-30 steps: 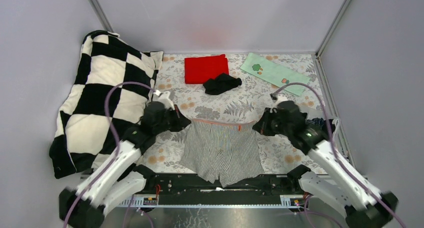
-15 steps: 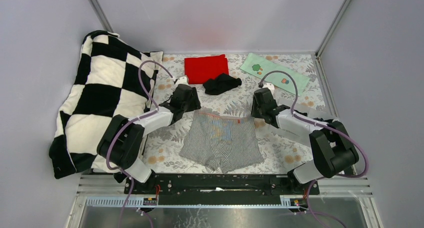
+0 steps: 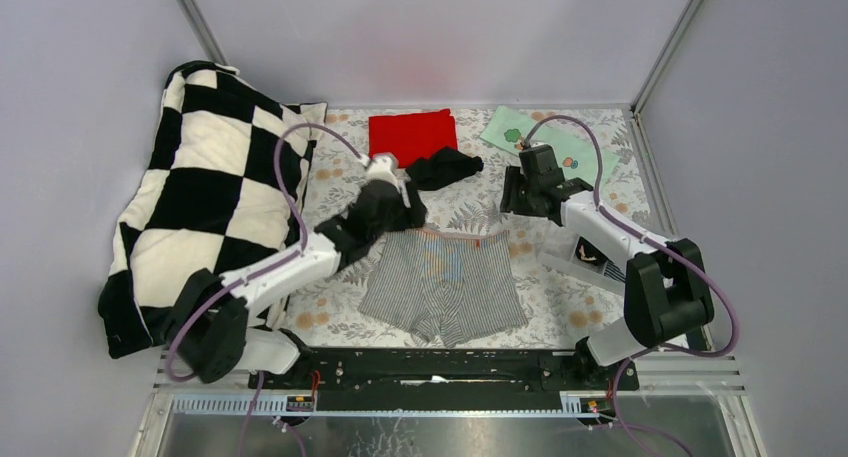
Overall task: Roll the underwear
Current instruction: Flatten out the underwear at the center of the board, then fold the underwear at the center of the board.
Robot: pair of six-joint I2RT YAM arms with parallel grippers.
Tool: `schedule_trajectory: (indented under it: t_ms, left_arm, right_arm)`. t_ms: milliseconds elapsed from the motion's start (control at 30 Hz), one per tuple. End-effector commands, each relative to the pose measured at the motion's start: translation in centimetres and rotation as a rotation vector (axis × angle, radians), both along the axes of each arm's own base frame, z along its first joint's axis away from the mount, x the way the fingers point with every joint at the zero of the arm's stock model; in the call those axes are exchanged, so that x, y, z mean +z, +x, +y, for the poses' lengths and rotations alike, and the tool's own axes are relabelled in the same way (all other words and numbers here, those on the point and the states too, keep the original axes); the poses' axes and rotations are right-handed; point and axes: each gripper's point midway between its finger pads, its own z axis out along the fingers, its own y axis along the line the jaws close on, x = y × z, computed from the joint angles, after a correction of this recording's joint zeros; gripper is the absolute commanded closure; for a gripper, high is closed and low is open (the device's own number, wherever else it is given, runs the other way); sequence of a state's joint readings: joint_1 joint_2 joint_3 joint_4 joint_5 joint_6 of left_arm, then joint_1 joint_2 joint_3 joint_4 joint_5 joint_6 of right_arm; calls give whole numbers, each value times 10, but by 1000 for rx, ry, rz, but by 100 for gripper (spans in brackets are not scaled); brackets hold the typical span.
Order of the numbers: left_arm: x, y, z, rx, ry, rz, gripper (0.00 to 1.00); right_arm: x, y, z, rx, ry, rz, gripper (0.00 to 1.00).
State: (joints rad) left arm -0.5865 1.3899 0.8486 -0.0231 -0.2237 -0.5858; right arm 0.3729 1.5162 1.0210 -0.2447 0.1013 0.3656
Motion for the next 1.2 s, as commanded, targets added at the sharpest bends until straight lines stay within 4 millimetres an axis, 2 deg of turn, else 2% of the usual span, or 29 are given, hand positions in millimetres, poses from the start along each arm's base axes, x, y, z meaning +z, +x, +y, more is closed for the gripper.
schedule_trajectory:
  t_ms: [0, 100, 200, 300, 400, 467, 633, 767, 833, 967, 1067, 1167]
  left_arm:
    - [-16, -76, -46, -143, -25, 69, 21]
    - [-28, -106, -61, -170, -35, 78, 21]
    - [-43, -117, -59, -153, -21, 114, 21]
    - [-41, -123, -68, -188, -40, 106, 21]
    - [-32, -130, -85, -242, -18, 85, 21]
    - [-28, -134, -96, -263, -13, 80, 21]
    - [-30, -146, -123, -300, -18, 91, 21]
    - [-24, -157, -156, -349, -25, 81, 21]
    - [-27, -161, -172, -360, -8, 80, 21]
    - [-34, -170, -203, -359, 23, 101, 21]
    - [-41, -186, -223, -365, 59, 113, 22]
    - [-54, -199, -239, -365, 68, 139, 24]
  right_arm:
    - [-15, -38, 8, 78, 70, 214, 45]
    - [-23, -48, 14, 107, 118, 281, 43]
    - [-38, -53, 21, 121, 147, 346, 42]
    - [-52, -50, 24, 113, 166, 377, 45]
    - [-62, -41, 14, 72, 110, 366, 48]
    - [-64, -35, 12, 56, 101, 348, 52]
    - [-57, -24, 12, 49, 113, 289, 70]
    - [-54, -20, 10, 50, 106, 262, 82]
    - [-54, -19, 9, 53, 106, 263, 81]
    - [-55, -22, 8, 57, 128, 276, 67]
    - [-55, -24, 5, 56, 150, 290, 68]
    - [-55, -24, 0, 44, 175, 303, 74]
